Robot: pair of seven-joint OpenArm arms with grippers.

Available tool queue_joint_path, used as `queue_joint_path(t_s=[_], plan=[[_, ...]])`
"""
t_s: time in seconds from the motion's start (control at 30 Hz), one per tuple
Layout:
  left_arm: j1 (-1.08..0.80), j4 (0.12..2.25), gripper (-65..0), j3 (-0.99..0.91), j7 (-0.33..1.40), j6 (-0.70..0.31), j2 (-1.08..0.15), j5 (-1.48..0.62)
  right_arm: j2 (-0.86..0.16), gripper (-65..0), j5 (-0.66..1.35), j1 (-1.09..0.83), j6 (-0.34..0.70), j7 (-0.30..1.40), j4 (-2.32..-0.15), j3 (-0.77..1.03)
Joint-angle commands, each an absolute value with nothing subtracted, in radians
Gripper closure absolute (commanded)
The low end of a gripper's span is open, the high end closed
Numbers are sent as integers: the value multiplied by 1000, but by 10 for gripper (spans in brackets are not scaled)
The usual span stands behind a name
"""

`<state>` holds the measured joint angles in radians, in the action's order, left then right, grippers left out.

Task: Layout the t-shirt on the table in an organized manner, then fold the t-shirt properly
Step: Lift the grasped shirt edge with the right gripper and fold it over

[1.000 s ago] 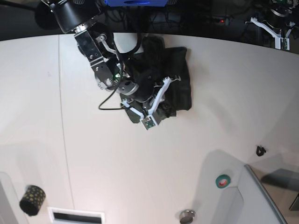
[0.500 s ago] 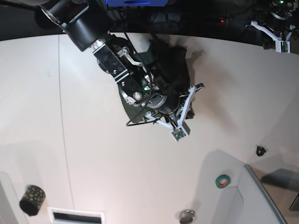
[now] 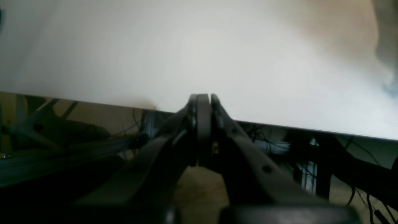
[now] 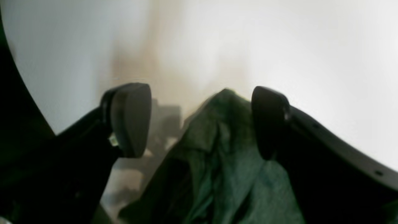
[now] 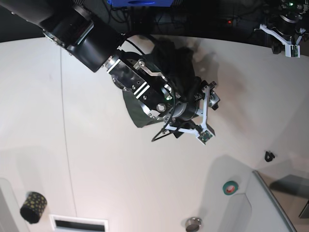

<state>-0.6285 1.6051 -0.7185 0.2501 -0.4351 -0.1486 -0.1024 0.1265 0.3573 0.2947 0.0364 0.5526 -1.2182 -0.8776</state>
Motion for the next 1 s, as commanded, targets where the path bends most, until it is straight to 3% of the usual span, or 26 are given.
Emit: queue_joint_path(t_s=[0.0,0.17,0.37,0.6,0.97], plan=[[-634,1618,0,-725,231,-429,-163,-107,134,-446,358,325,42,544,-1294,-874],[-634,1618,0,-725,231,-429,-165,-107,-1,-306,361,219,41,716,-1560,-808],[-627,1618,0,-725,231,-429,-165,-107,-102,-344,357,30,41,745,-1670,-814],[-608,1618,0,-727,232,-429,-166,-105,-88,-344,355,-27,41,650,-1575,-826],[-605,1563,0,-725,231,-429,-180,-105,-61,-342,357,-27,41,642,-1523,-826]])
